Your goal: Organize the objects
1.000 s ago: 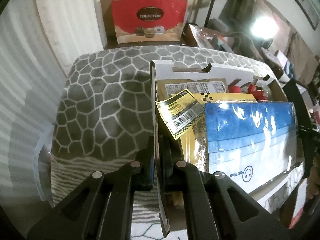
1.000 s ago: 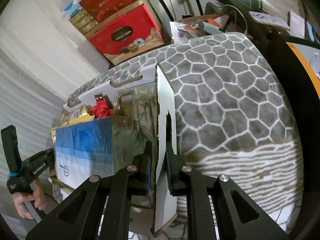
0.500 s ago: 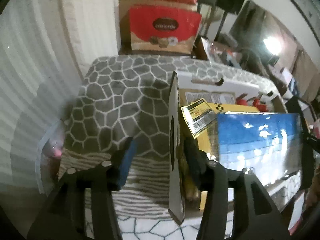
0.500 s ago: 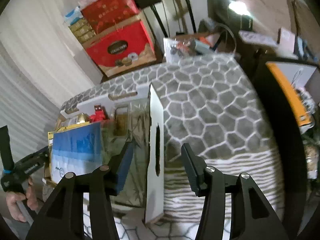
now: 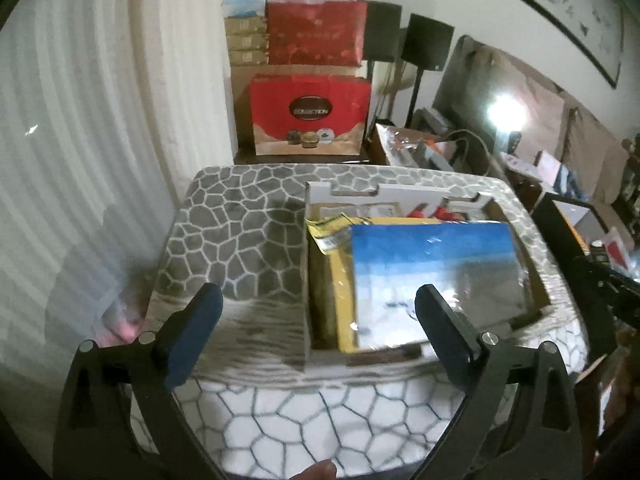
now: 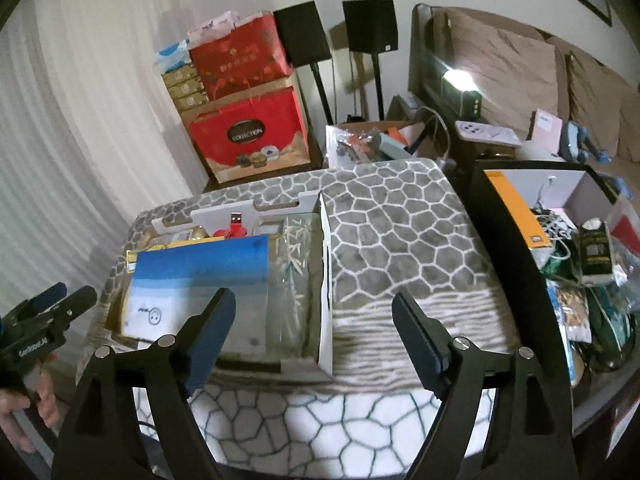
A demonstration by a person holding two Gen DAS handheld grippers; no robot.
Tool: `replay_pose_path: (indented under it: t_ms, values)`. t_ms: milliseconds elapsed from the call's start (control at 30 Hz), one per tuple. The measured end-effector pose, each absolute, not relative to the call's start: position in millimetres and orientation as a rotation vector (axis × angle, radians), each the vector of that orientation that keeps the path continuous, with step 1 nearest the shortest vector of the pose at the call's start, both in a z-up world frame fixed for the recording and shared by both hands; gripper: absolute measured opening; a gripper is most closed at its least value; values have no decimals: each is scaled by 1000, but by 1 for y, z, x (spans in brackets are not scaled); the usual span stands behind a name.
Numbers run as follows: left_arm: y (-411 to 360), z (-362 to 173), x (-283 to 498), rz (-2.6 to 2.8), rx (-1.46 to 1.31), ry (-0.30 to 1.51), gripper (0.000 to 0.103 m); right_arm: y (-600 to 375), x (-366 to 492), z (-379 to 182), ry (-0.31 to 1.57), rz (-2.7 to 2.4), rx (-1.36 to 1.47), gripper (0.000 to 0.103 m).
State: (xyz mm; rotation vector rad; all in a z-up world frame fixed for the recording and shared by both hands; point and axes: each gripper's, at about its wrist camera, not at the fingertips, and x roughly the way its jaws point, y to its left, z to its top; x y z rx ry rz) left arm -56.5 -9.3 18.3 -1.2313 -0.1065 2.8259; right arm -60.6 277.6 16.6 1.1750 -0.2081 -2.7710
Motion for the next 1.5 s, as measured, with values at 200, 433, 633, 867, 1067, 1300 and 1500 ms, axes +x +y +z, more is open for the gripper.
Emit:
replay_pose_path:
  t_ms: [200, 433, 633, 867, 1067, 1300, 1500]
  values:
    - [1, 22, -35, 2836, -1212, -104, 102, 266, -38, 22, -121, -2831, 1168, 89]
    - [4, 22, -21, 2845, -1227, -110, 103, 250, -22, 20, -56, -2822, 1155, 102]
    - [5, 17, -10, 2858, -1256, -68, 103, 243, -11, 16, -30, -2826, 1155, 102]
    - [8, 14, 1, 2860, -1265, -41, 103, 233, 0, 13, 7, -2833, 1156, 102]
    - [4, 16, 6, 2871, -1259, -73, 103, 234, 5, 16, 2, -2852, 1128, 102]
    - [9, 17, 7, 2869, -1259, -54, 103, 234, 9, 17, 3, -2862, 1121, 102]
    - [9, 16, 6, 2868, -1267, -58, 103, 232, 8, 15, 5, -2861, 1135, 102]
